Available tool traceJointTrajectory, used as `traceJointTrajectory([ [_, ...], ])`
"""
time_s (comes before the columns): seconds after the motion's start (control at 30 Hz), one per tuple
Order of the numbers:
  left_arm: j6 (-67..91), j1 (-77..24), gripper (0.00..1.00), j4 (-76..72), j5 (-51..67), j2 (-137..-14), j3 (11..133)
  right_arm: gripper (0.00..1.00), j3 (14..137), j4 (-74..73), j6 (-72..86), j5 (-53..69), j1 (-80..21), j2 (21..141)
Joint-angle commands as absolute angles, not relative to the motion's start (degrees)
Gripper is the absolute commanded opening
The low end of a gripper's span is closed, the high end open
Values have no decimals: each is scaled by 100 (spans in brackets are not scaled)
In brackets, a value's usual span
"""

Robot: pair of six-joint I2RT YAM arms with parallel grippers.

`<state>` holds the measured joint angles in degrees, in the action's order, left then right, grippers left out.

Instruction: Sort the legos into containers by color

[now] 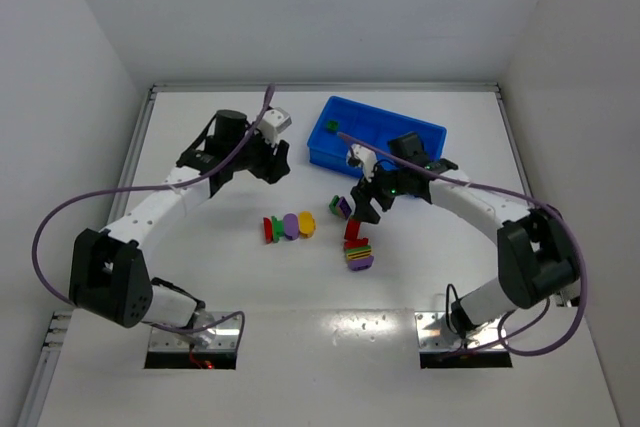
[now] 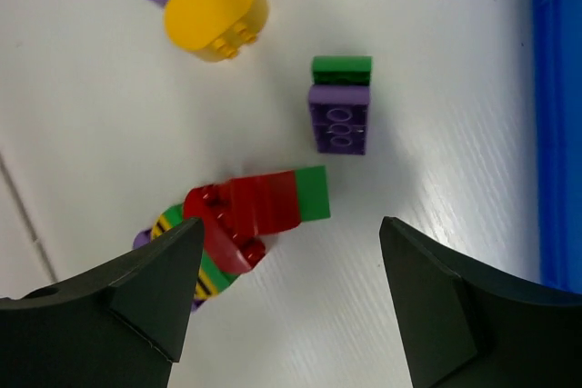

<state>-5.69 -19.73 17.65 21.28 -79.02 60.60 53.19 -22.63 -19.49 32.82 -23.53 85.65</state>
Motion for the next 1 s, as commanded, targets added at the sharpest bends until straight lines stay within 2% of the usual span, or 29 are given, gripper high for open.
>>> traceJointTrajectory([
  [0.0,-439,-1872,60,1397,1767,-7761,6012,78,5467,-1345,-959,2577,-2548,8850],
  [0.27,-439,-1688,60,1345,1644,-7761,5959,73,5660,-1196,-826,2250,-2733,9421],
  [0.97,-439,-1354,60,1292,1749,-8164,6064,73,6161,-1116,-1002,1987,-3058,10326],
])
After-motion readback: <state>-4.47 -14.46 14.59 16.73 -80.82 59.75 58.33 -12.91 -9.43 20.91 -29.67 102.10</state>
